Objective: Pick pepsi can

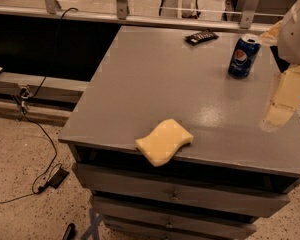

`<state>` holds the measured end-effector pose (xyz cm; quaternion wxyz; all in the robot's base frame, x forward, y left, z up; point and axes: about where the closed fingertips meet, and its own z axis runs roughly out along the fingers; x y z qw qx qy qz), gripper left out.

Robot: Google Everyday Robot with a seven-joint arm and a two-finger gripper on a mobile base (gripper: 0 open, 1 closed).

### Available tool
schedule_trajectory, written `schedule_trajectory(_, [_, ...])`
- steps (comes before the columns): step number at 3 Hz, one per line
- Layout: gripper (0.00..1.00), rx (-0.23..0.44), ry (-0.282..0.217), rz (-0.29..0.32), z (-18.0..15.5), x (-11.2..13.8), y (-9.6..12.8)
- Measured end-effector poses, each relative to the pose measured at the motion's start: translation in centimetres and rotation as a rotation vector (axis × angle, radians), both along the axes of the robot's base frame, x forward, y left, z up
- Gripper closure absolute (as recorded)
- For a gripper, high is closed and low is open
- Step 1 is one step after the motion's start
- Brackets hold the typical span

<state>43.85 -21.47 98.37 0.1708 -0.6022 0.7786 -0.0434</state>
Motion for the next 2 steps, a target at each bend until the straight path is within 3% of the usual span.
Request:
schedule_trajectory(1, [0.00, 0.000, -0.003, 0.000, 0.1, 0.1, 0.0])
schedule_trajectory(2, [0.00, 0.024, -0.047, 0.004, 1.0, 3.0, -0.1])
